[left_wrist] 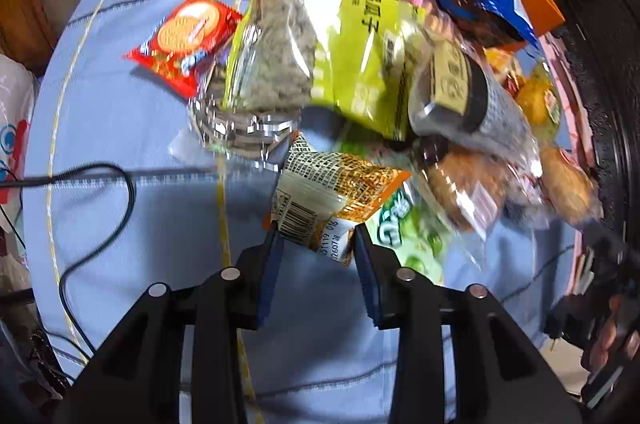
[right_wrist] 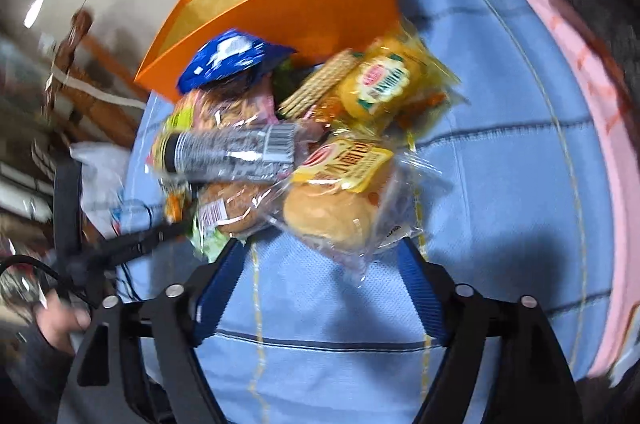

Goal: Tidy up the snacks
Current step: 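Grasp the striped snack bag with the left tool while the right tool grasps the bread roll, then release the striped bag and bread roll into the orange box with both tools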

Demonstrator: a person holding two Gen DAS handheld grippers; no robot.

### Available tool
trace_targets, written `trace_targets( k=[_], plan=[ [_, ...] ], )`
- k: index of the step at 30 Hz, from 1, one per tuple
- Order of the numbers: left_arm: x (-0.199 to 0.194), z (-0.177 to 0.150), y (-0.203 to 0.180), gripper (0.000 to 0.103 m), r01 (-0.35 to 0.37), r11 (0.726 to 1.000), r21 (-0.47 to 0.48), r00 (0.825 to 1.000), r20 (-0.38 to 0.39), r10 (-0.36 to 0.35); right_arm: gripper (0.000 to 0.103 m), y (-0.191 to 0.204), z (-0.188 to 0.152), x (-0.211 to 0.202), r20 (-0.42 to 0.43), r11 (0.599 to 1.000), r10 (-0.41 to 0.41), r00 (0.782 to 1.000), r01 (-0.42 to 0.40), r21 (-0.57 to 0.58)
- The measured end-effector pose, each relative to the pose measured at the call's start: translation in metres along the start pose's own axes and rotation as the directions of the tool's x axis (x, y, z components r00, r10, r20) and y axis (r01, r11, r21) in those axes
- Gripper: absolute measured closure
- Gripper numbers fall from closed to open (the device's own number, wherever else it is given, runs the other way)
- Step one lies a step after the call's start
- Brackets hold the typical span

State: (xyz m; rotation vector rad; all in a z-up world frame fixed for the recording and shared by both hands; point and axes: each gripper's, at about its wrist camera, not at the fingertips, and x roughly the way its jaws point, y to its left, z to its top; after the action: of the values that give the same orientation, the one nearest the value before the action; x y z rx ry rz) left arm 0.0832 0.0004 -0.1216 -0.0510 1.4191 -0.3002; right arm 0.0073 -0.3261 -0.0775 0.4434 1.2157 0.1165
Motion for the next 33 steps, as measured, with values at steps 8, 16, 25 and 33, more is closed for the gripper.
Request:
trace_targets(
  k=[8,16,25,33],
  plan=[
    [0.008,-0.007,0.000,0.035,-0.055,0.998,-0.003,0.998,-0.003,0.055,0.015,0.004,0.030,0.034,-0.018,0.993,-0.108,0.994,0.109,0.048],
    [0.025,0.006,-0.010,0.062,-0.040,0.999,-0.022,0.999,-0.023,0.039,0.032,0.005,0.026,0.032,0.017,0.985,-0.164,0.986,0.165,-0.048],
    [-0.054,-0.033,-0.001,0.069,-0.030,0.996,0.089,0.994,0.105,0.021,0.033,0.003,0.005,-0.038,0.118,0.992,-0.025,0.993,0.039,-0.119],
    [-0.114,-0.008,-0.030,0.069,-0.016,0.992,0.124,0.969,0.247,-0.015,0.033,0.036,0.026,-0.052,0.177,0.978,0.017,0.984,0.021,-0.210]
  ],
)
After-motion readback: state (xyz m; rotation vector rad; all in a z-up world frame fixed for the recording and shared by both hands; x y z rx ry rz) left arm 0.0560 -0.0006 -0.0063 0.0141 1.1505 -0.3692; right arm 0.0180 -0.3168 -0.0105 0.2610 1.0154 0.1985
